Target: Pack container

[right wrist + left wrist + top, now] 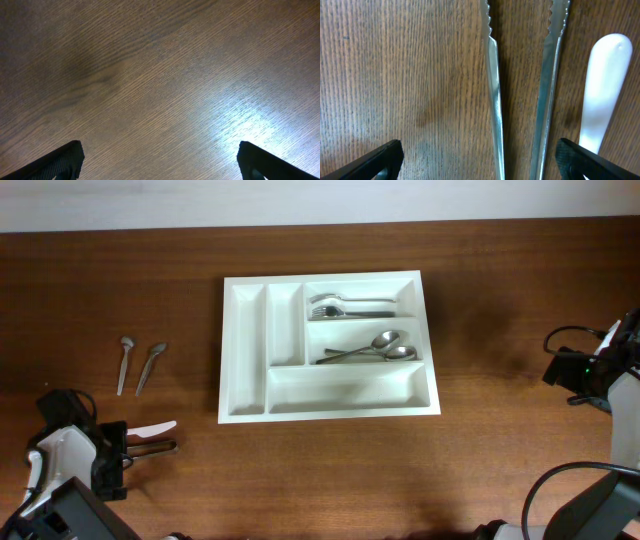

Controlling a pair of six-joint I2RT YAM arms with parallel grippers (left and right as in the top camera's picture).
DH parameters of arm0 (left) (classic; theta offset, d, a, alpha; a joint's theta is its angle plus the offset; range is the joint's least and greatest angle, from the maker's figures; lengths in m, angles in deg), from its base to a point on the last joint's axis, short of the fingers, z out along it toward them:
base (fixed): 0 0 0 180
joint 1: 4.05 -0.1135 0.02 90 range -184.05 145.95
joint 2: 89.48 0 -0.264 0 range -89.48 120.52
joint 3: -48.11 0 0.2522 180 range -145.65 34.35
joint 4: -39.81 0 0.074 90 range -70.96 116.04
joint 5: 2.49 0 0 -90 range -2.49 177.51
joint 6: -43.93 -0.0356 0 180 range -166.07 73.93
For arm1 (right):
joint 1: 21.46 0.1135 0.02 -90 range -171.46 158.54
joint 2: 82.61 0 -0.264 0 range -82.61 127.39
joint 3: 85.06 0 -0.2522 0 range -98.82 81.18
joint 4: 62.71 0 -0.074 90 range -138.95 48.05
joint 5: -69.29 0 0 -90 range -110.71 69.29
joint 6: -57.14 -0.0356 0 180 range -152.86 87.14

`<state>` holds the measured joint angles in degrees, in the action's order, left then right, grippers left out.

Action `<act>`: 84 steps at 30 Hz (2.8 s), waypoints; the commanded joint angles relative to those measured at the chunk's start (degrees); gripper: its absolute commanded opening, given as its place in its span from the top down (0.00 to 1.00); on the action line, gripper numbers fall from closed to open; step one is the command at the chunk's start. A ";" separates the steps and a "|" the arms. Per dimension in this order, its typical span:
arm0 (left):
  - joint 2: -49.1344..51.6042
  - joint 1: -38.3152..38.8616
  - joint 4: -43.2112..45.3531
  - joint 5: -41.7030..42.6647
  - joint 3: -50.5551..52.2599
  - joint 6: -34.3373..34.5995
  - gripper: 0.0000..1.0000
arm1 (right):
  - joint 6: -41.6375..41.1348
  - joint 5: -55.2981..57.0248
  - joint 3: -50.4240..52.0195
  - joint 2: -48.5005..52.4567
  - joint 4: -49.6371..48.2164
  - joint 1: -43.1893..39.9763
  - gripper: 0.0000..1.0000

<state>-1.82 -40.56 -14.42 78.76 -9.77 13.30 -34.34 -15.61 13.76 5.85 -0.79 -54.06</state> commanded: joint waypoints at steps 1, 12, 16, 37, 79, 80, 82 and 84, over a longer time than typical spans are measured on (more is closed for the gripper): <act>0.52 -0.31 0.66 0.02 0.11 0.13 0.01 | -0.04 0.07 0.13 0.37 -0.02 -0.33 0.01; 0.52 -0.31 1.16 -0.22 0.11 0.85 0.01 | -0.02 0.07 0.13 0.37 -0.02 -0.33 0.01; 0.52 -0.31 0.83 0.00 0.11 2.95 0.01 | -0.02 0.07 0.13 0.37 -0.02 -0.33 0.01; 0.52 -0.42 0.50 0.44 0.11 5.31 0.01 | -0.02 0.07 0.13 0.37 -0.02 -0.33 0.01; 5.40 -0.42 1.27 0.63 0.11 5.95 0.01 | -0.02 0.07 0.13 0.37 -0.02 -0.33 0.01; 5.40 -0.42 1.40 0.63 0.11 5.95 0.01 | -0.02 0.07 0.13 0.37 -0.02 -0.33 0.01; 5.40 -0.42 1.46 0.63 0.11 5.92 0.01 | -0.02 0.07 0.13 0.37 -0.02 -0.33 0.01; 5.40 -0.39 1.46 0.72 0.11 5.92 0.01 | -0.02 0.07 0.13 0.37 -0.02 -0.33 0.01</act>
<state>1.98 -40.56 -13.09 79.20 -10.16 18.68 -34.34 -15.61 13.76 5.85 -0.79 -54.06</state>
